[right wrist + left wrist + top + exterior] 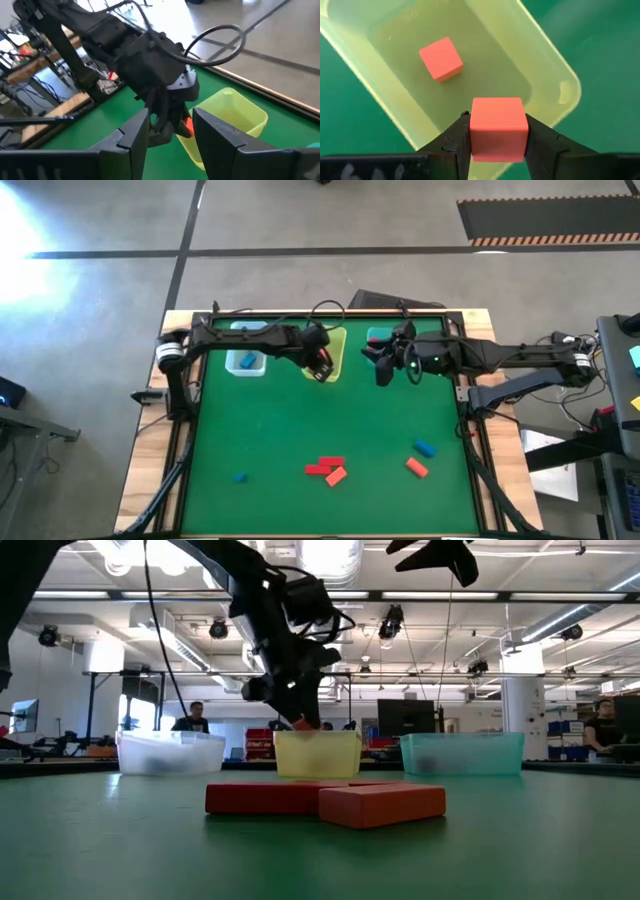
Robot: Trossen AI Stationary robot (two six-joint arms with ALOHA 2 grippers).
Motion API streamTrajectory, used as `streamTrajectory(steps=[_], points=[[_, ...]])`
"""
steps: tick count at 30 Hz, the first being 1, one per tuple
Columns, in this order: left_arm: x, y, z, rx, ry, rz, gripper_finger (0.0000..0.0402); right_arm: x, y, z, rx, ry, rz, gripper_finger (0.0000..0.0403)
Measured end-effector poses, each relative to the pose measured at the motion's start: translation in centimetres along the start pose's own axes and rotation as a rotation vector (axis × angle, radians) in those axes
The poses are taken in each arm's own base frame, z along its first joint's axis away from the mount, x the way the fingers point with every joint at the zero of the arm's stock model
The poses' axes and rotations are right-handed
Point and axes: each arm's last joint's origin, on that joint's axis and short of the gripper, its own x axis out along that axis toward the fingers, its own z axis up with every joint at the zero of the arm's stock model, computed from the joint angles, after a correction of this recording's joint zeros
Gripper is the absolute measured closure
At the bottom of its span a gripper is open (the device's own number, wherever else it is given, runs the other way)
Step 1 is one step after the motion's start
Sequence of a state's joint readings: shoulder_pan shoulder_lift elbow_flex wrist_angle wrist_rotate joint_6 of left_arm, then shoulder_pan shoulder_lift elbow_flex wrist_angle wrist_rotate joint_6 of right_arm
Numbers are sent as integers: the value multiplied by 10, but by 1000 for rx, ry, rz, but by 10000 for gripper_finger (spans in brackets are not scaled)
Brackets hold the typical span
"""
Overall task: Sort & place blocks by color
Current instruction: Put the orange block into the yellow bin, then put the blue block into the white bin
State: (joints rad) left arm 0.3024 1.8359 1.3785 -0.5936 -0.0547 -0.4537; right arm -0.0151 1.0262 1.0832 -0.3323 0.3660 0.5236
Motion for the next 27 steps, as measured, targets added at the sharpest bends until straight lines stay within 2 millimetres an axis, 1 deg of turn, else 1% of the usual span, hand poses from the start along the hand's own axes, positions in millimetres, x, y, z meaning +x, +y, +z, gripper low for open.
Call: streamTrajectory(steps=[6,11,16,18,21,24,27], points=[[1,1,1,19,-2,1,282,10,1,-7,1,35,-18,261],[1,5,3,2,-9,5,278,17,2,-10,-6,55,-29,261],[1,5,4,0,-10,9,210,22,3,-14,-5,70,-36,261],[1,6,4,0,-10,9,195,24,3,-15,-4,75,-39,261],[1,6,4,0,-10,9,192,25,3,-16,0,82,-38,261],[-2,6,4,0,-15,5,196,25,2,-17,38,98,-48,261],[-19,2,6,11,-46,-41,203,25,2,-21,113,155,-23,261]])
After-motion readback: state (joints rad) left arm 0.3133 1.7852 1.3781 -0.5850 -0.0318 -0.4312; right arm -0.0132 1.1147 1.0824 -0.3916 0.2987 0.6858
